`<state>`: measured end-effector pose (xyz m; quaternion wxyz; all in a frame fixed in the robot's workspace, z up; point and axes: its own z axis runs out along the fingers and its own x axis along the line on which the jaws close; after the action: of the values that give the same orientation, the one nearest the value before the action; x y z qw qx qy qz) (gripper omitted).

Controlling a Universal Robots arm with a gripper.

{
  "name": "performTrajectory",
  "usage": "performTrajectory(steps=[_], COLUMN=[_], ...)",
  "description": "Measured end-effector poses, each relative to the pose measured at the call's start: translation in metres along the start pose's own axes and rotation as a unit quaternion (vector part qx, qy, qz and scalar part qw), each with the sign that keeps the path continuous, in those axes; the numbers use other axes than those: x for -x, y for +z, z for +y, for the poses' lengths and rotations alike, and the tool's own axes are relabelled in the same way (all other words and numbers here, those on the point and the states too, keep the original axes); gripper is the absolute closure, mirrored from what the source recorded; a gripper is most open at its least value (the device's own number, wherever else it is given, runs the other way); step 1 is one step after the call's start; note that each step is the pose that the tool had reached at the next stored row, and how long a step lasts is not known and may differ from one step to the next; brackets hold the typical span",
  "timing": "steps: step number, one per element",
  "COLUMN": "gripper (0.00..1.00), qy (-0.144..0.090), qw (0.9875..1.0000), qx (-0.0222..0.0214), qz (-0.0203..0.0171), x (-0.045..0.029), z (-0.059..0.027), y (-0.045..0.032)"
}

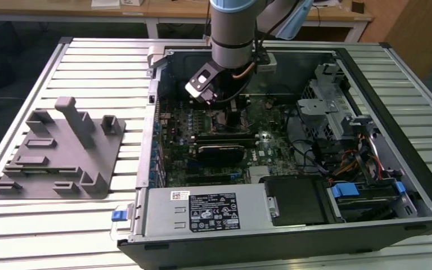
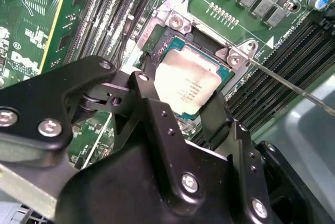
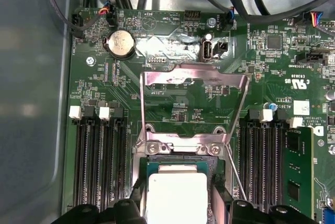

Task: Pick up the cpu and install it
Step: 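Place the cpu into insertion slot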

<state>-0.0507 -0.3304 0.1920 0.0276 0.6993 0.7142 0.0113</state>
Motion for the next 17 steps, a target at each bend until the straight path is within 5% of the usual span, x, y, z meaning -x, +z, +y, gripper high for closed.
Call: performTrajectory(steps=[13, 17], gripper=[0.4, 0.47], qy=[0.0, 0.0], qw=[1.0, 1.0], qx=[0.0, 0.0], qz=[0.0, 0.0], x=[0.0, 0.0001], z=[0.0001, 0.0001], y=[-0.002, -0.0021])
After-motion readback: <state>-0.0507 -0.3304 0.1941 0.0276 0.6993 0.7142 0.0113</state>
